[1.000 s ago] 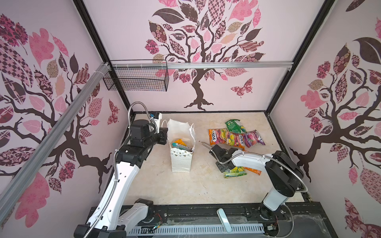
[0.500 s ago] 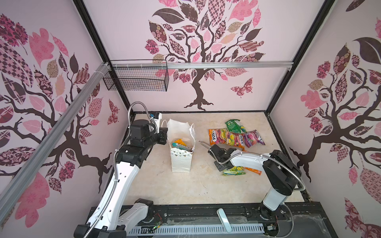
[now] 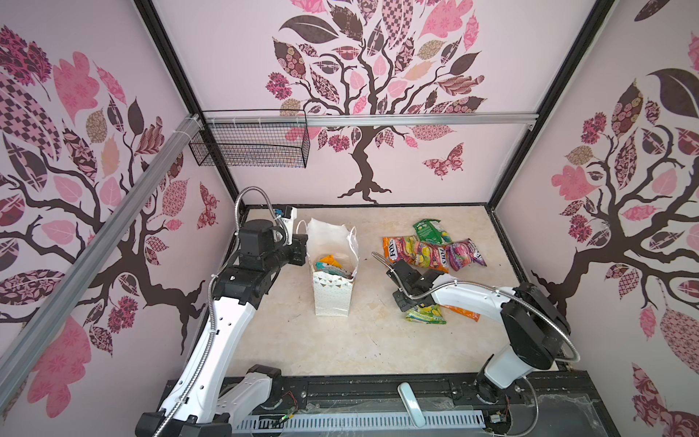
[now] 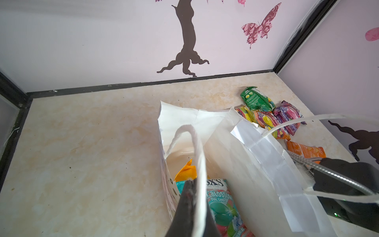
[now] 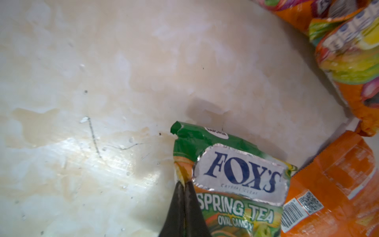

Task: Place the snacks into the paper bag
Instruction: Pick up the snack at the center of the table.

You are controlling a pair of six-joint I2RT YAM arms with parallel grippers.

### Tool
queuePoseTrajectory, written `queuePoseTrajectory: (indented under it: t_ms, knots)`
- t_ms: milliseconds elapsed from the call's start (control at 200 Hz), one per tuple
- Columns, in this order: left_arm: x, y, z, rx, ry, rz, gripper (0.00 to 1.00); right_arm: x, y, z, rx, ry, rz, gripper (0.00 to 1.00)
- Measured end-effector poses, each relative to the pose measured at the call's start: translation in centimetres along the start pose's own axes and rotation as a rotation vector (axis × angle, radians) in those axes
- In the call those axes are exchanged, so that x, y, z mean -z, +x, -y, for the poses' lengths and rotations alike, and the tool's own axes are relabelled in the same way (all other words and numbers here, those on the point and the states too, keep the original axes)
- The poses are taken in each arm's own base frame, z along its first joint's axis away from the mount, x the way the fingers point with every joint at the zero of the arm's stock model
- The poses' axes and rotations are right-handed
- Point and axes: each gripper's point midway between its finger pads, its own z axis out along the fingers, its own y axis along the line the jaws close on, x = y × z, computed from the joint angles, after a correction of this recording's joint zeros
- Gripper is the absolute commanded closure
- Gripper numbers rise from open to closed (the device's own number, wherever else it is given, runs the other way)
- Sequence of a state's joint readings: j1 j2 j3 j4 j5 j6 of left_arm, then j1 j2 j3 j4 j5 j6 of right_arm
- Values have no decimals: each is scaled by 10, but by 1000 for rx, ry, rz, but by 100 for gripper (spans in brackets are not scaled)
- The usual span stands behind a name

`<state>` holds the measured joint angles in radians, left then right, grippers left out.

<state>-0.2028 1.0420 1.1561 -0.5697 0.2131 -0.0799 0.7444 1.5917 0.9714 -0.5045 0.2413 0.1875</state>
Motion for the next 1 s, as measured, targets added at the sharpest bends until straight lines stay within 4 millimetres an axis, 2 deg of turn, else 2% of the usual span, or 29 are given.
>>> queuePoseTrajectory:
  t_ms: [455,800,995]
  knots:
    - [0,0,0,0,0,0,100,75,-45,-6,-65,-163,260,100]
    - [0,0,0,0,1,0,100,103,-63,-14,-74,-241,353,100]
    - [1,-1,0,-1,1,3,100,128,-80,-15,-79,-275,429,100]
